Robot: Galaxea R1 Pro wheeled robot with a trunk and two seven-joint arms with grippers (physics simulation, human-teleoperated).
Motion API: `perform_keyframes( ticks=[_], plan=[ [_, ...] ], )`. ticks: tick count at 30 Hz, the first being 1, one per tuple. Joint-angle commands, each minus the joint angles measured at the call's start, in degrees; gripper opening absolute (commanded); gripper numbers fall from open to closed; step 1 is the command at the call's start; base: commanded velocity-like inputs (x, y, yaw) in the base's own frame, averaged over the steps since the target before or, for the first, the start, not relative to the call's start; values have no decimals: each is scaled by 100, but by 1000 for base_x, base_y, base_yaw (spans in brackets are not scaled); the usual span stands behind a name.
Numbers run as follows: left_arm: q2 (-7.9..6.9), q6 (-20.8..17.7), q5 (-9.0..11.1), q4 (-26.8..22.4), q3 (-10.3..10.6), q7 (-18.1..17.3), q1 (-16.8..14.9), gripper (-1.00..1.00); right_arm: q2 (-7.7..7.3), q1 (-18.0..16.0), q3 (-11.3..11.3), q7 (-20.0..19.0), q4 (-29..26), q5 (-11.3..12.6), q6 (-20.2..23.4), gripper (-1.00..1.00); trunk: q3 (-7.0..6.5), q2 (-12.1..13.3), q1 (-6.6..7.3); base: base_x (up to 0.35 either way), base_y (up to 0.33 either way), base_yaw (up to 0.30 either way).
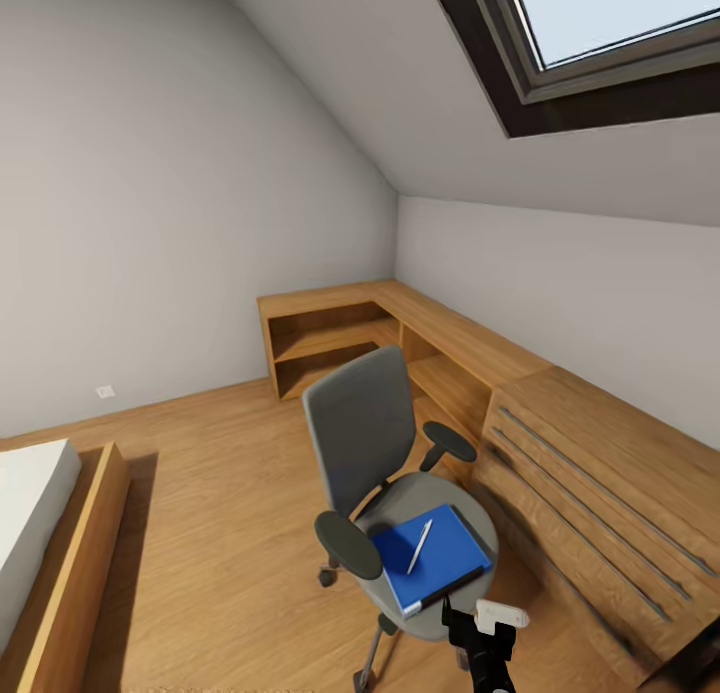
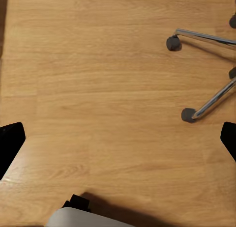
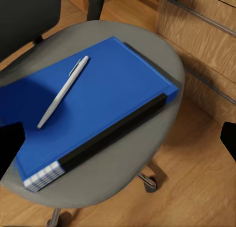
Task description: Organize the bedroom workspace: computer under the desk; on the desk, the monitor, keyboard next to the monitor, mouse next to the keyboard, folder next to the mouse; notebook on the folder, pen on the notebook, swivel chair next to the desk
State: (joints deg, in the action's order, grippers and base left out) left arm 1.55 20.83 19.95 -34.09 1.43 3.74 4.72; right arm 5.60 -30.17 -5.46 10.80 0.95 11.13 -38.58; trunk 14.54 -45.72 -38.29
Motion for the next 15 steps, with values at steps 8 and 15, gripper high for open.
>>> perform_keyframes(
  ticks=[8,15],
  plan=[
    [-6,8,9,-10,16,37,2,100,-5,-6,-46,24,10,55,-18,100,7,-6,-1,73,0,194],
    [-6,8,9,-10,16,36,2,100,-95,-6,-49,23,10,64,-18,100,7,-6,-1,285,0,29]
  ],
)
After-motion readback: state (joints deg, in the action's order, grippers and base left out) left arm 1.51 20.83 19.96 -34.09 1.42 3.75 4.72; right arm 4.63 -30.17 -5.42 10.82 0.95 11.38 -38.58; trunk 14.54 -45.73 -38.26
